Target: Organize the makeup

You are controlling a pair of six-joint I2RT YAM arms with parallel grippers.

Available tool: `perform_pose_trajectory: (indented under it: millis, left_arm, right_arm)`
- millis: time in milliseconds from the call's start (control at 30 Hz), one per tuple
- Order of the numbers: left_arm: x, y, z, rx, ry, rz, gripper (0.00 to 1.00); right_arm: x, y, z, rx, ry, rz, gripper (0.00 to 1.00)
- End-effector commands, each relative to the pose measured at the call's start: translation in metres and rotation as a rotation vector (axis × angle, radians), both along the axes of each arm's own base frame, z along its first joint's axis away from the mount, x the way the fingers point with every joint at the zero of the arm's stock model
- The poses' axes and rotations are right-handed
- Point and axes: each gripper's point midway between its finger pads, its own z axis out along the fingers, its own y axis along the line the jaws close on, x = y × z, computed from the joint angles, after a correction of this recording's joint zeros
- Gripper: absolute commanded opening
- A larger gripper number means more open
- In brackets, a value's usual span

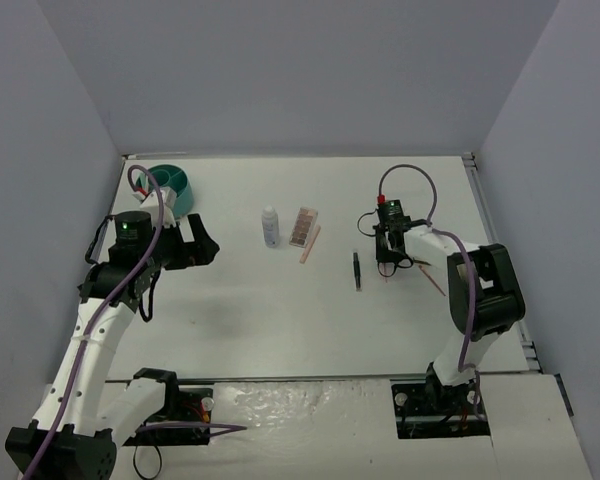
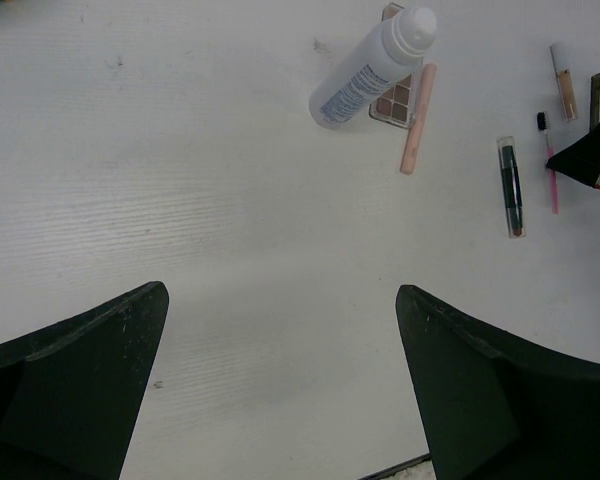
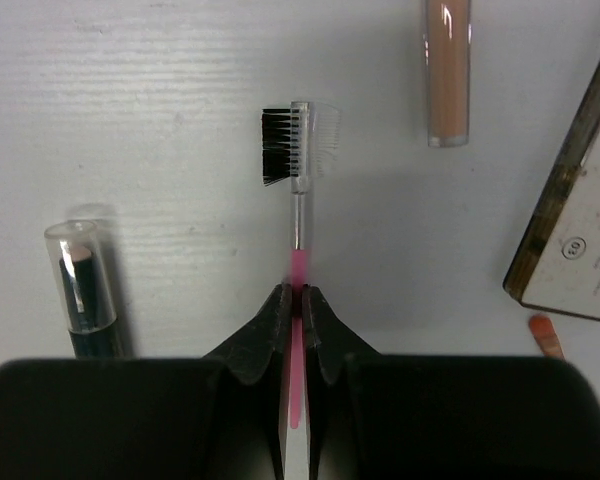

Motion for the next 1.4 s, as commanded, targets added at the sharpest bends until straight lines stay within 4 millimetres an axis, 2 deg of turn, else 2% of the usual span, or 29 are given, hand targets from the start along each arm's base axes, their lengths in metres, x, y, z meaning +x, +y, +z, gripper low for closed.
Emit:
perform_pose_trajectory:
  millis: [0, 133, 267, 333, 433, 567, 667, 800, 1000, 1167, 1367]
  left_arm:
    - [0.01, -0.023, 0.044, -0.147, -0.106, -0.054, 0.97]
    - [0.014, -0.043, 0.066, -0.264, -0.141, -0.1, 0.97]
    - [0.016, -0.063, 0.087, -0.375, -0.162, -0.144, 0.97]
    - [0.017, -0.074, 0.103, -0.41, -0.2, -0.172, 0.97]
    - [0.018, -0.087, 0.113, -0.436, -0.206, -0.194, 0.97]
    - [0.02, -0.101, 0.124, -0.443, -0.229, -0.216, 0.97]
    - [0.025, -0.111, 0.118, -0.419, -0.221, -0.22, 0.97]
    - [0.03, -0.119, 0.103, -0.401, -0.181, -0.23, 0.91]
    - [0.03, -0.135, 0.102, -0.405, -0.188, -0.258, 0.8]
    - [0.03, -0.144, 0.092, -0.39, -0.166, -0.265, 0.68]
    - [0.026, -0.152, 0.085, -0.373, -0.149, -0.273, 0.47]
  right_arm:
    - [0.017, 0.034, 0.089, 0.047, -0.266, 0.102, 0.0]
    - [0.012, 0.092, 0.145, 0.165, -0.463, 0.293, 0.0]
    - [-0.014, 0.16, 0.193, 0.312, -0.641, 0.527, 0.0]
    - [-0.027, 0.184, 0.211, 0.381, -0.718, 0.611, 0.0]
    - [-0.047, 0.219, 0.241, 0.485, -0.833, 0.714, 0.0]
    - [-0.065, 0.25, 0.255, 0.56, -0.867, 0.816, 0.0]
    - [-0.074, 0.267, 0.26, 0.606, -0.873, 0.861, 0.0]
    - [-0.085, 0.279, 0.266, 0.657, -0.881, 0.896, 0.0]
    - [-0.09, 0.286, 0.265, 0.67, -0.875, 0.913, 0.0]
    - [-0.091, 0.287, 0.265, 0.677, -0.881, 0.912, 0.0]
    - [-0.091, 0.288, 0.264, 0.683, -0.88, 0.911, 0.0]
